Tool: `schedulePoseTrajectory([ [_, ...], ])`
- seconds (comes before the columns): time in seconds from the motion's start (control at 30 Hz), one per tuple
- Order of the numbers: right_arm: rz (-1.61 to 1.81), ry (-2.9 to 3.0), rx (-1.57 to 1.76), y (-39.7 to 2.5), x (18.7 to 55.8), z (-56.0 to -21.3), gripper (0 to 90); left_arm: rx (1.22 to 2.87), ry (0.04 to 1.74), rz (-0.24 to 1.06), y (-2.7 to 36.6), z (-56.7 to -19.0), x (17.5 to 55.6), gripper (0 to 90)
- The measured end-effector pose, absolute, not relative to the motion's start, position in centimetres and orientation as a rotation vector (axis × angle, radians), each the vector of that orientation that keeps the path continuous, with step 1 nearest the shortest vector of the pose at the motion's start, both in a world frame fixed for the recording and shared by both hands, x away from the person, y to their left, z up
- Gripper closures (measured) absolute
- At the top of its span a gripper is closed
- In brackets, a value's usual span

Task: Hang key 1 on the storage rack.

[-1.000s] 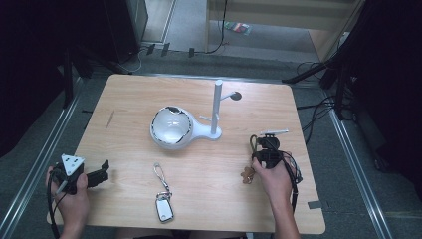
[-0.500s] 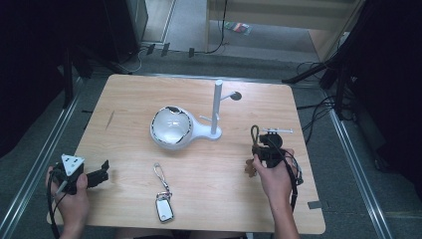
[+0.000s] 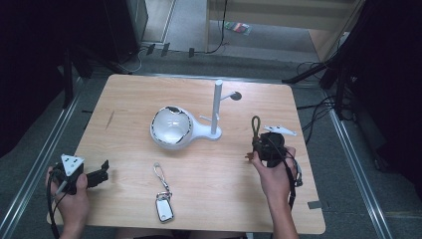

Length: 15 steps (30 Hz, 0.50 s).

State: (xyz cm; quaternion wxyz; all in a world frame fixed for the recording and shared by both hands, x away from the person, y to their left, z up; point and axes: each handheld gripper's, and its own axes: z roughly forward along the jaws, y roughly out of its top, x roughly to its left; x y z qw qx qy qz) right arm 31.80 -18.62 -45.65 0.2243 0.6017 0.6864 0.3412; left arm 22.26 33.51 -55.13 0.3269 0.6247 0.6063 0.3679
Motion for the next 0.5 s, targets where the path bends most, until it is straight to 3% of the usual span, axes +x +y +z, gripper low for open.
schedulePoseTrajectory([
  [0.5,1.065,1.795,1.463,-18.2,30.9,-44.5,80.3,1.633,1.581,0.966,33.5,-55.1,22.2,0.3],
])
